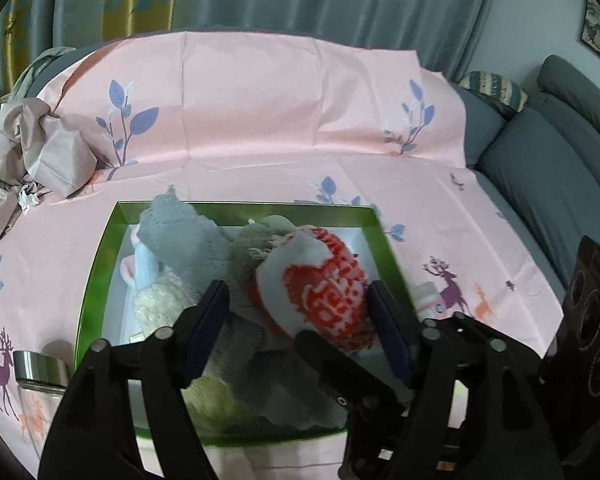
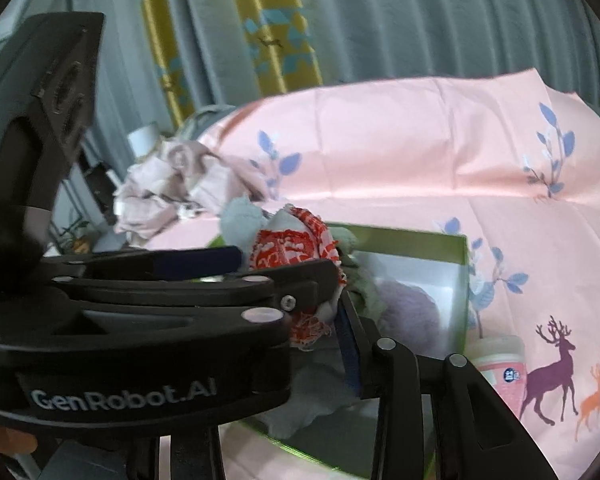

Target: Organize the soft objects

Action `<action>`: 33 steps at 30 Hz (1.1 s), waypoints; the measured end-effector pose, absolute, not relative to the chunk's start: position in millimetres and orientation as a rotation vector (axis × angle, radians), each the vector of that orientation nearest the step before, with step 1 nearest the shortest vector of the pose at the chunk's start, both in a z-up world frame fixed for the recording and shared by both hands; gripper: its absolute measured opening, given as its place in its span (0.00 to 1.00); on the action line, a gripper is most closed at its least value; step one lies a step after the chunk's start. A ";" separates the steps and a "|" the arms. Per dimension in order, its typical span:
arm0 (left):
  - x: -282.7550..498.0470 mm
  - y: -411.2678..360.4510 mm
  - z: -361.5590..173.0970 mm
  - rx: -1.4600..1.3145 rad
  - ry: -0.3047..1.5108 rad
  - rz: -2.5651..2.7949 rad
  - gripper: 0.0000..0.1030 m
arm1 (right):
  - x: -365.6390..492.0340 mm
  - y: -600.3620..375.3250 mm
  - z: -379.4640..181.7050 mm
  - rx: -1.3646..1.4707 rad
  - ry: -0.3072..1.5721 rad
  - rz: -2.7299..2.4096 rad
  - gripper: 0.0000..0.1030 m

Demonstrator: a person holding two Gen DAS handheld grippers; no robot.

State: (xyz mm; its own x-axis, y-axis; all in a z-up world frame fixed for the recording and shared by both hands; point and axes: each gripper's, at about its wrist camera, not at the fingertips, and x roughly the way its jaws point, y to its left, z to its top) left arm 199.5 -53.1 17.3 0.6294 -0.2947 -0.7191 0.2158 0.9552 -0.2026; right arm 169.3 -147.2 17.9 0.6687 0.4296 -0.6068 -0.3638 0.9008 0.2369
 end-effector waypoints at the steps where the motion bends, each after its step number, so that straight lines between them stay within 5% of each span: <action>1: 202.3 -53.4 15.4 -0.098 0.850 -0.282 0.78 | 171.6 -149.2 15.6 0.099 0.720 0.439 0.42; 4: 204.3 -51.2 12.6 -0.094 0.863 -0.267 0.87 | 173.9 -153.7 11.7 0.091 0.745 0.394 0.60; 7: 198.4 -48.4 13.6 -0.073 0.865 -0.241 0.99 | 172.2 -159.6 11.5 0.094 0.765 0.375 0.65; 16: 167.0 -29.0 30.8 -0.018 0.834 -0.168 0.99 | 150.1 -166.8 32.4 0.015 0.790 0.300 0.77; 33: 124.5 1.9 65.3 -0.048 0.855 -0.064 0.99 | 124.5 -161.9 91.6 -0.068 0.812 0.189 0.81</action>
